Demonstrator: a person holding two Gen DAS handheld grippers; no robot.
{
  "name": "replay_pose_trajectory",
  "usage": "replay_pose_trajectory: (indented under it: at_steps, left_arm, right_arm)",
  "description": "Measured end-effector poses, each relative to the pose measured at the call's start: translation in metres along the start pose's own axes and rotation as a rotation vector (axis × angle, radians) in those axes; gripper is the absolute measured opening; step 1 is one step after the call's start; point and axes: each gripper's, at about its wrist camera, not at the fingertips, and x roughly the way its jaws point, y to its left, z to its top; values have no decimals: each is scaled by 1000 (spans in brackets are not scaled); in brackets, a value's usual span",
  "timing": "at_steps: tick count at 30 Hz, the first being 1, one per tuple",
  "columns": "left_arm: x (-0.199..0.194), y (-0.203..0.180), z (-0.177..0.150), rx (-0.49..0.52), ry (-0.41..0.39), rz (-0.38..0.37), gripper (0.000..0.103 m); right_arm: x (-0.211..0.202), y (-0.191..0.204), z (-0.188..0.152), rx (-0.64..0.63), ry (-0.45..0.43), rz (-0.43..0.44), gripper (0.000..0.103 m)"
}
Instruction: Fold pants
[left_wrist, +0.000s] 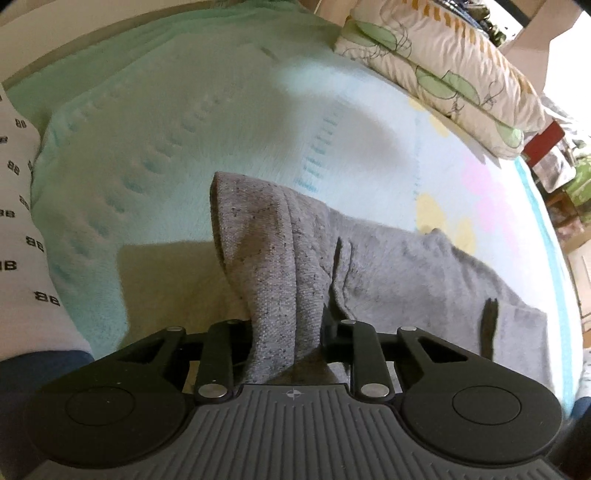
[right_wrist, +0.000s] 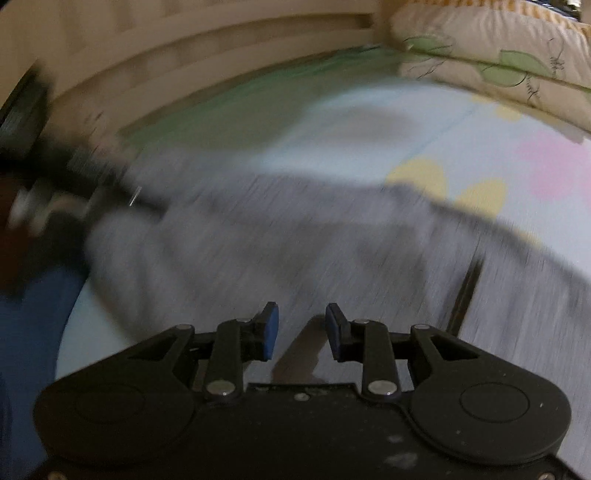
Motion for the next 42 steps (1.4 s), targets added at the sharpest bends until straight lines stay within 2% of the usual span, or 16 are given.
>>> replay_pose_trajectory:
  at_steps: [3,7,12,14,16,19,20,21,23,26,29,32,38,42]
  left_arm:
    - [-11,-10,3,-5,-23,-13,21]
    - [-32,-33,8,-6,-67,-54,19]
    - [-56,-76,15,37,-106,-103,18]
    - [-62,-99,17,57,-119,-121,18]
    - [-65,-124,18,74,-130,-156,18]
    - [-57,-170,20,113,-131,-228,18]
    - [-52,-185,20,122,-131,-260,11]
    - [-44,-205,20,135,-121,-298,10]
    - [-21,-246,18,168,-93,-356,10]
    - [15,-298,6,236,-57,-390,10]
    - [37,-328,-8,302,-53,-369,11]
    - [47,-327,-15,334,-69,-309,11]
    - [52,-266,-31,323,-75,-78,12]
    - [58,-224,-43,240,-18,-12,12]
  right_arm:
    - [-3,8,-22,-1,4,-41,30]
    - [5,14,-25,-46,-10,-60,30]
    - [4,3,-23,-31,-14,-21,30]
    - [0,-6,-21,12,-12,27,30]
    - [-15,-21,-20,73,-44,33,30]
    - [-46,-42,-22,132,-128,28,31]
    - [-55,-51,-23,149,-148,25,32]
    - [-64,-62,-24,163,-163,15,33]
    - [-76,-85,-28,184,-172,-32,35]
    - [-85,-123,-39,248,-154,-82,35]
    - [-89,-158,-55,309,-111,-117,36]
    - [-98,-178,-66,317,-100,-156,36]
    - [-107,-206,-59,366,-160,-134,43]
    - [-95,-214,-43,381,-179,-68,49]
